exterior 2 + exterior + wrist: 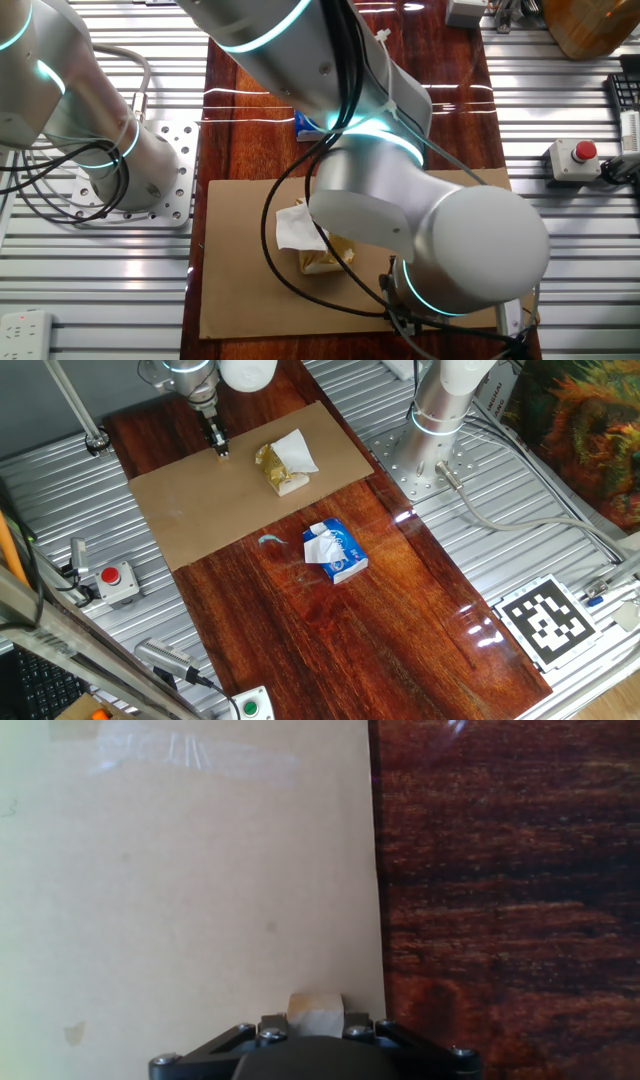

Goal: Hold a small block with the gripper and sweep it from left to right on the table

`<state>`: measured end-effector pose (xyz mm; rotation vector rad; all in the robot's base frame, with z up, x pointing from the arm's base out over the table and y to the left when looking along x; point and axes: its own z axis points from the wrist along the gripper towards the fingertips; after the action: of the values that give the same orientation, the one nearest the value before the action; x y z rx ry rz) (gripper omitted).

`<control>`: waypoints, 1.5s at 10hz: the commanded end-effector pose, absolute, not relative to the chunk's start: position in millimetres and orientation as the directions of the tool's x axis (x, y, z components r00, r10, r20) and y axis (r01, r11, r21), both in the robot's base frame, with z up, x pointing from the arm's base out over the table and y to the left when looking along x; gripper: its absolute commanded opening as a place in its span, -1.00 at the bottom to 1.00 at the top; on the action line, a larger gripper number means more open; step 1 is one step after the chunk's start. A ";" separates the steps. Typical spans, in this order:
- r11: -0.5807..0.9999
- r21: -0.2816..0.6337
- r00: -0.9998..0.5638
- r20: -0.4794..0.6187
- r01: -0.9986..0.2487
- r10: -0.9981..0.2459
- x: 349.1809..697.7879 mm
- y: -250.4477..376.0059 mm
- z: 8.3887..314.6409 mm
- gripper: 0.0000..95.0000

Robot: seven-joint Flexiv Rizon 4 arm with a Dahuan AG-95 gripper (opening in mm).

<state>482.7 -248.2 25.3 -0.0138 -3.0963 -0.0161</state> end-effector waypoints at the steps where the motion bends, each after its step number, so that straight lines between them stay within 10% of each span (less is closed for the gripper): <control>1: 1.000 0.000 -0.999 0.045 0.010 0.010 478.7 -247.4 22.5 -0.60; 15: 1.000 -0.005 -0.998 0.057 -0.001 -0.001 457.9 -242.4 19.0 -0.60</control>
<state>458.8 -243.0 25.1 0.0028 -3.0817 0.0226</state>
